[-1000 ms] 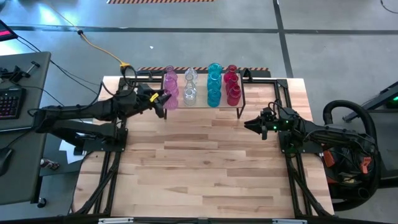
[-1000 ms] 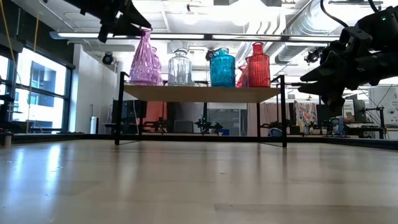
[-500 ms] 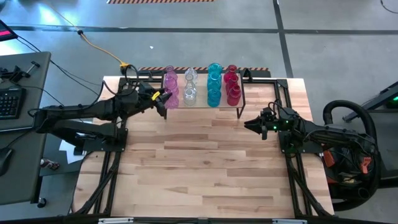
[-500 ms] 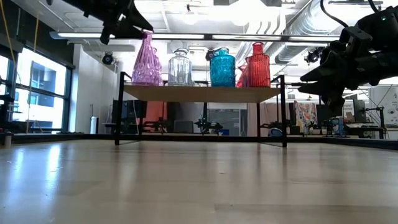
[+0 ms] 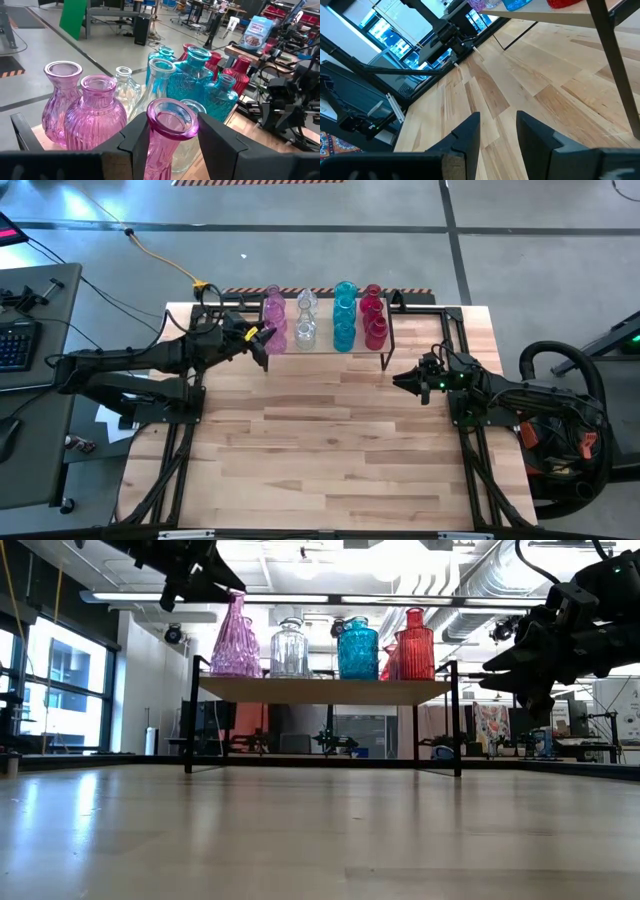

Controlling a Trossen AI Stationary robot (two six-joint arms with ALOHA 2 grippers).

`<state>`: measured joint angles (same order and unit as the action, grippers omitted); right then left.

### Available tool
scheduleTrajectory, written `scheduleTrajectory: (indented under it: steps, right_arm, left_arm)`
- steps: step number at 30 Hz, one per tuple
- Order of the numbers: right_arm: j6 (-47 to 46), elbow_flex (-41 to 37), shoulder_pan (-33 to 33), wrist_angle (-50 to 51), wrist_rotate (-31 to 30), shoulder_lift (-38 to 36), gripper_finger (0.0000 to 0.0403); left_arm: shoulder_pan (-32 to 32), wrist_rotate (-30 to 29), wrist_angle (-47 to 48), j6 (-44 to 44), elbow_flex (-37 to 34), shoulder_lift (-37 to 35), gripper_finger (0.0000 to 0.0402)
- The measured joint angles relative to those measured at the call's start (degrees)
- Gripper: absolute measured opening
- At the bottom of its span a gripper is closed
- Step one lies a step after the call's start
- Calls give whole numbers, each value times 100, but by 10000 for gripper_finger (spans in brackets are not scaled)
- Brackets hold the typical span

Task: Sort vases onto shelf
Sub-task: Put the light violet vase on the shelf aligned with the other light violet vases

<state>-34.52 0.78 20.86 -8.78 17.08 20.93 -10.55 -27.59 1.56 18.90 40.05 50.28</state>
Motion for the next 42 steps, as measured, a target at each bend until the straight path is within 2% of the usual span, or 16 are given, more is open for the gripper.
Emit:
scheduleTrajectory:
  steps: [13, 42]
  right_arm:
    - [0, 0, 1, 0, 0, -2, 108]
    - [0, 0, 2, 2, 0, -2, 108]
  left_arm:
    - [0, -68, -114, -4, 11, 147, 157]
    - [-94, -117, -110, -157, 4, 157, 159]
